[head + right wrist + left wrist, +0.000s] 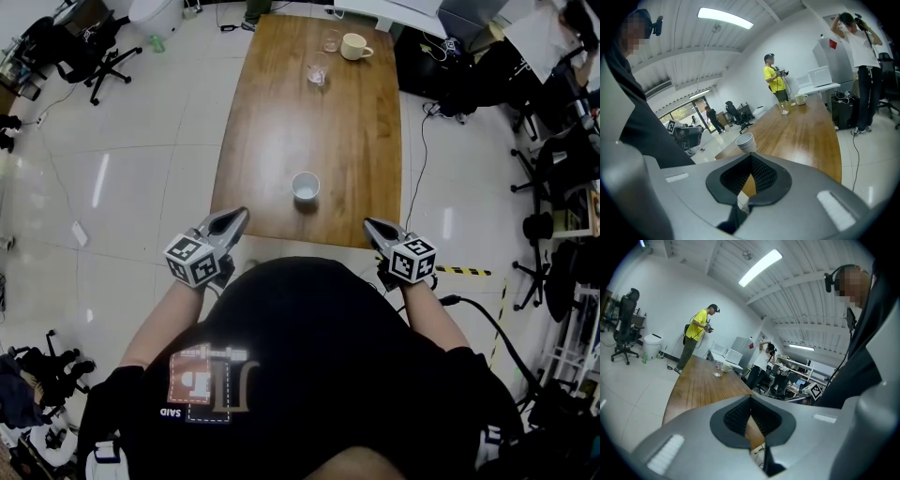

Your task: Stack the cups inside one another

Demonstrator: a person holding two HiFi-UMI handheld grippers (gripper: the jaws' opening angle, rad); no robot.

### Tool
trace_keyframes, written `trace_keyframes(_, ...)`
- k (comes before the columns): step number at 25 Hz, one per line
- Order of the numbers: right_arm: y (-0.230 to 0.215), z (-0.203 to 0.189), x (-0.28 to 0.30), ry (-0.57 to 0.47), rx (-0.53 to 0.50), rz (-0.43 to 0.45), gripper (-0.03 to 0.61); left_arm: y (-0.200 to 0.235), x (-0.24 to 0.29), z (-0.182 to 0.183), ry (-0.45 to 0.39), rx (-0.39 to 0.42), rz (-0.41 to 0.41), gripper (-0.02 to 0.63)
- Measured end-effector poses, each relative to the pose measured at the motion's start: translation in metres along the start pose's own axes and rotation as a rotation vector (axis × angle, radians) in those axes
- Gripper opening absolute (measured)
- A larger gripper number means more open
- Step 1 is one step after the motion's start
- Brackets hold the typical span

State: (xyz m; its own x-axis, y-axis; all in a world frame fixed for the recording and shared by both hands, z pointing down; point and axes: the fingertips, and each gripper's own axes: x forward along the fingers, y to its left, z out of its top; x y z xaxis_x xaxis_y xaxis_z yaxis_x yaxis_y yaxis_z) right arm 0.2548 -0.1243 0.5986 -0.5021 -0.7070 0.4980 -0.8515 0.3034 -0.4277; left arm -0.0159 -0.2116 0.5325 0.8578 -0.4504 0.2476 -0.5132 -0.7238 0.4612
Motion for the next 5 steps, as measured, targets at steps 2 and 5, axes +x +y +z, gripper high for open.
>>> trace_keyframes(2, 0.0001, 0.0026, 0.0012, -0.004, -0.004, 0.0, 0.012, 0.0015, -0.0009, 0.001, -0.002, 0.0, 0.0, 0.002)
trace_keyframes(5, 0.002, 0.0038, 0.0064, -0.007, -0.008, 0.004, 0.012, 0.0057, -0.0041, 0.0004, -0.002, -0.003, 0.004, 0.002)
